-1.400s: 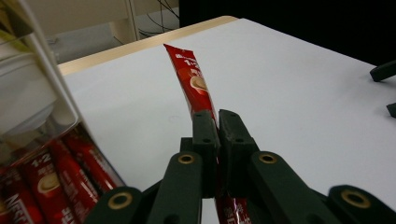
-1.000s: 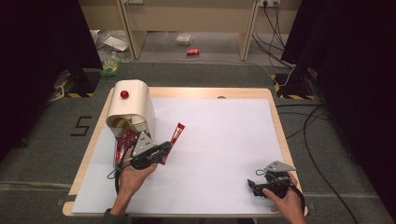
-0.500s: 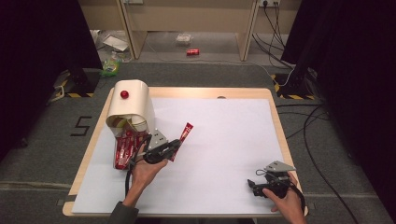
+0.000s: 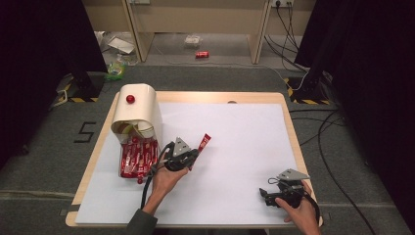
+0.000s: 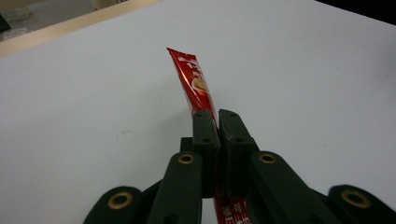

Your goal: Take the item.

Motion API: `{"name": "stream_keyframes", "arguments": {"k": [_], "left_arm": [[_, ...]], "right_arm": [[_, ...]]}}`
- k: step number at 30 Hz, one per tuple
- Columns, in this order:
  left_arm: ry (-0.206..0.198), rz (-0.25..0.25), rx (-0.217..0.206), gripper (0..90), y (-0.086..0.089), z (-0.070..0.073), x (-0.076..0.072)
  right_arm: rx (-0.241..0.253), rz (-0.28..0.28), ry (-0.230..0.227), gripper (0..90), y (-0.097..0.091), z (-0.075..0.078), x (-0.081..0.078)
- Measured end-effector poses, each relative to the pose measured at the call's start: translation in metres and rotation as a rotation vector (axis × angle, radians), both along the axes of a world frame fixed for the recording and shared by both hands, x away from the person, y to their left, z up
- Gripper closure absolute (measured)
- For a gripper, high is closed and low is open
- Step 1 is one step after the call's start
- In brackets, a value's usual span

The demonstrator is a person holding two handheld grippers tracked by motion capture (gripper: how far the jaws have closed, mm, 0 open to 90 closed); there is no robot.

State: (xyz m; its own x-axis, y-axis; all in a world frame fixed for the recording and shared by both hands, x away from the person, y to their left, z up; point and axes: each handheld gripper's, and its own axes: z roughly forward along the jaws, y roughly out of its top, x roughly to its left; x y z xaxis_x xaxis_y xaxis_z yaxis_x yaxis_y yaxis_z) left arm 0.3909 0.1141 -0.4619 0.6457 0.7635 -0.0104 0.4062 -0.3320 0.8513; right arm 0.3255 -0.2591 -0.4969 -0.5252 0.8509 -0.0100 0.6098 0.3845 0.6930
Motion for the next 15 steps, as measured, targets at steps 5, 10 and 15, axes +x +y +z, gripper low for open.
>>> {"name": "stream_keyframes", "arguments": {"k": [5, 10, 15], "left_arm": [[0.003, 0.011, 0.004, 85.6, -0.0016, -0.0026, 0.0034], [0.007, 0.019, 0.02, 85.6, -0.0035, -0.0063, 0.0063], [0.013, 0.02, 0.032, 85.6, -0.0059, -0.0092, 0.0083]], "right_arm": [[0.0, 0.0, 0.0, 0.2, 0.0, 0.0, 0.0], [0.001, 0.0, 0.001, 0.2, 0.0, 0.0001, -0.0001], [0.001, 0.0, 0.001, 0.2, 0.0, 0.0001, -0.0001]]}}
